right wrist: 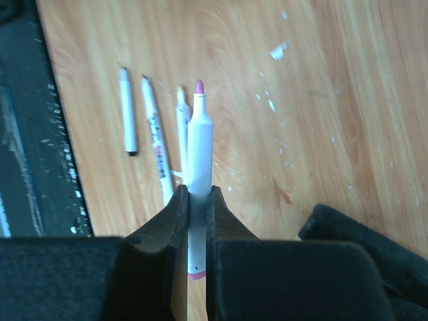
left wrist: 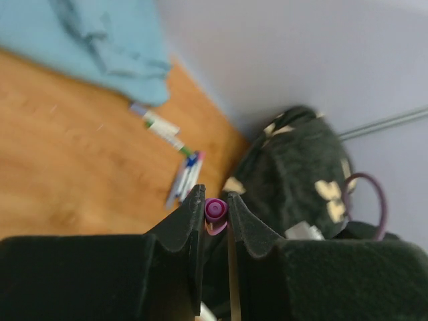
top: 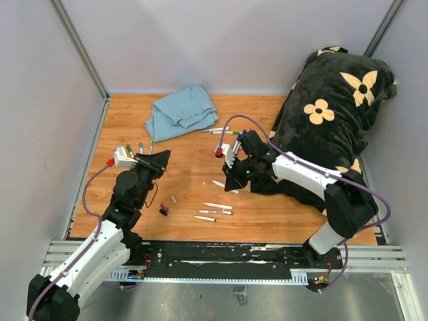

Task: Open the pen caps
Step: Open the pen cap from the pen, then place the pen at the center of the board.

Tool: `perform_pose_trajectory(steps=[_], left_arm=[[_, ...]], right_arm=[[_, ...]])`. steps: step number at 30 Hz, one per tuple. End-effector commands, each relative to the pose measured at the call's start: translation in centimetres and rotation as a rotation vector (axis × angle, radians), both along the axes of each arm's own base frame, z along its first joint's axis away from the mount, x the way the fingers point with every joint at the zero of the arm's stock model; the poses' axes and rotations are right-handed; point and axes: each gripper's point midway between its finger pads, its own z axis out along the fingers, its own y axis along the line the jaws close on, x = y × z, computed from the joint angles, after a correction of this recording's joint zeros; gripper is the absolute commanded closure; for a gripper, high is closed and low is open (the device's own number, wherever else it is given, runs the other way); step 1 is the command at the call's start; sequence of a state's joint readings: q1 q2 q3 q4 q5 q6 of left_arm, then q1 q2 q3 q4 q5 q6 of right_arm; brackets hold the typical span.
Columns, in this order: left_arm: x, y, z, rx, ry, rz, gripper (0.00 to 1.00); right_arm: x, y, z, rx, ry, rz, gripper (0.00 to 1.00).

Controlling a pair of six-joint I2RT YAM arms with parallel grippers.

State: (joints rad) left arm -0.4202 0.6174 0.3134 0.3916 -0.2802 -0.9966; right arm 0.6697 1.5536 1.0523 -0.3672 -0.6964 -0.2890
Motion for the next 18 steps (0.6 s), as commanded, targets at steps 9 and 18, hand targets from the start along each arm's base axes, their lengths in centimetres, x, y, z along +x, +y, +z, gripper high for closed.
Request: perform_pose_trajectory(steps=[9,18], left_arm=[[-3.0,-2.2,-16.1,0.155,0.609,-0.078,1.0],[-4.0,-1.9,-19.7,0.195,0.708,-0.015,1.0]], right_arm=[[1.4,-0.5,-4.7,-0.19,0.025,-0.032,0.91],[-0.1,0.4,-6.7,-0.244,0.069,0.035,0.88]])
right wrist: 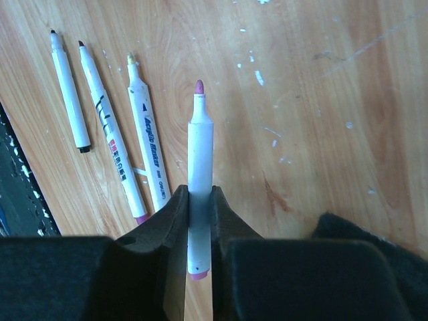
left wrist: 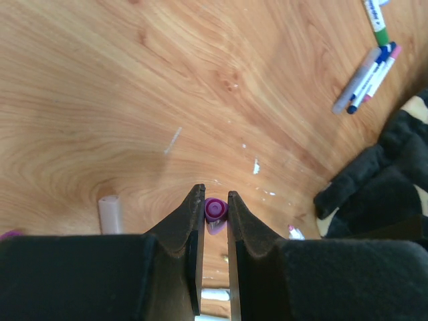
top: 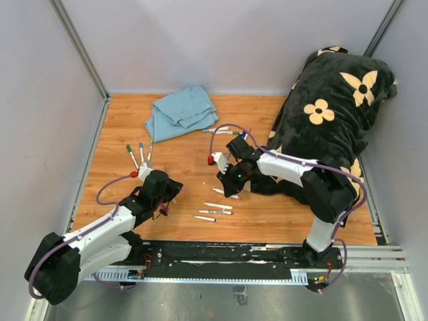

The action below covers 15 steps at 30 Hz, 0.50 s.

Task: Open the pen caps
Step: Place the pen at the center of the board.

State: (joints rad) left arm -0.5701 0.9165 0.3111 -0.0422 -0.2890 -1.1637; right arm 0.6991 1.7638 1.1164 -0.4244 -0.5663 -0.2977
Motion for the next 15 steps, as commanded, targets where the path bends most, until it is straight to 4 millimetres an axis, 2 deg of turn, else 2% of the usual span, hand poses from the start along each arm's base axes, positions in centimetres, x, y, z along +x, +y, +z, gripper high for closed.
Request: perform_pose_trajectory(steps=[1,8,15], left_arm=[[-0.1,1.3,-1.7,0.037,0.029,0.076,1.0],[0.0,1.8,-3.1,0.075,0.069,0.102,0.98],[-0.3,2.2,-4.0,0.082,0.098,0.124,0.94]], right_arm=[[-1.0,1.1,-0.3,-0.028,0.001,0.071,0.87],[-2.2,1.6,-0.9,-0.045,0.019,0.117,0.84],[-2.4,1.6,-1.4,-0.069,0.024,0.135,0.8]])
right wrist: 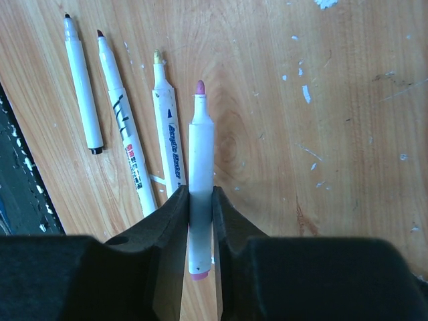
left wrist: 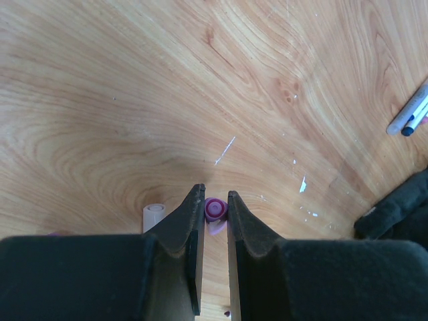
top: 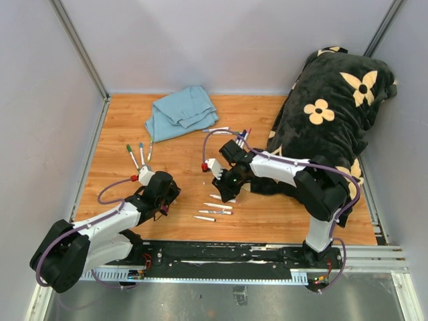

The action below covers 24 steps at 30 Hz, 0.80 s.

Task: Open the pen caps
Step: Place the pen at the center of the board, then place the pen cap at the center of the board.

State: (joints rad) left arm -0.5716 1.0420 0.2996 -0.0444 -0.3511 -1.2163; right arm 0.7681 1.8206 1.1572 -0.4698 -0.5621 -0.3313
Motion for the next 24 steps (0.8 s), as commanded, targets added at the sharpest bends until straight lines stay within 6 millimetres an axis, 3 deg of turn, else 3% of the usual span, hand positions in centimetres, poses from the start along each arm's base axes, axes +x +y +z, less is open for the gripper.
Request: perform_pose_trajectory(steps=[1,12,24], left_arm=[[0.0,0.8,-0.5,0.016,-0.002,0.046,0.93],[-0.5,1.0,-1.1,0.011,0.017,0.056,0.83],[-0.9,1.8,-0.8,0.017,0.014,0.089,0.67]], right_arm=[[-0.5,0.3,-0.3,-0.028,0.001,0.041,0.79],[-0.4,0.2,-0.2,-0.036,-0.008,0.045,0.74],[-0.2,0.3,2.6,0.015,-0.069,0.08,0.71]])
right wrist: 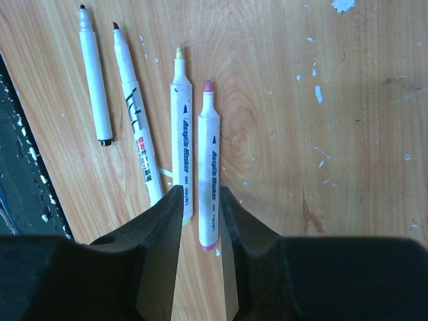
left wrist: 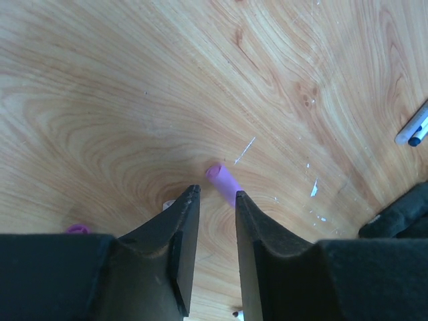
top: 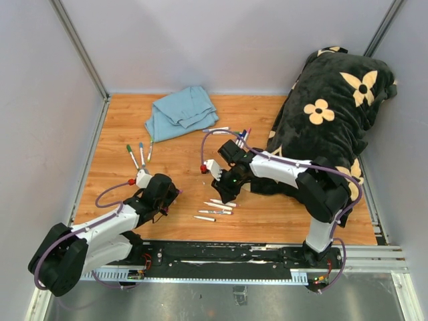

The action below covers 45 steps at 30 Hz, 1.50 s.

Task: Open the pen caps
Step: Place the pen cap at the center of the board.

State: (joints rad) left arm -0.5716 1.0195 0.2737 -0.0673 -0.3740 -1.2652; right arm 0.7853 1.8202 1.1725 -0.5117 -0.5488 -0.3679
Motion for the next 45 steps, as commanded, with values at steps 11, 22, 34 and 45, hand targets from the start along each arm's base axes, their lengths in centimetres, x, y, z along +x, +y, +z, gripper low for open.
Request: perform_pose_trajectory(steps=[11,22,34,45], left_arm=[[-0.1,1.2,2.2,0.02,-0.07,0.024,0.63],[2.4,-3.6,11.3,0.1,-0.558,-0.401,0.27],[11.4,-4.0,9.6,0.395,-0.297,-0.554,0.39],[17.3,-5.3,3.7,0.567,-0.044,-0.756,0.73]], right_arm=[[0.7,-0.2,6.2,0.125,-0.127,0.058,0.68],[1.4,-1.4,9.7,0.229,-0.175,0.034,0.67],[2.2,-2.6,11.9,0.298,-0.189,-0.014,0.67],[2.3,-3.0,12.7,0.328,-0.184,-0.025,0.67]])
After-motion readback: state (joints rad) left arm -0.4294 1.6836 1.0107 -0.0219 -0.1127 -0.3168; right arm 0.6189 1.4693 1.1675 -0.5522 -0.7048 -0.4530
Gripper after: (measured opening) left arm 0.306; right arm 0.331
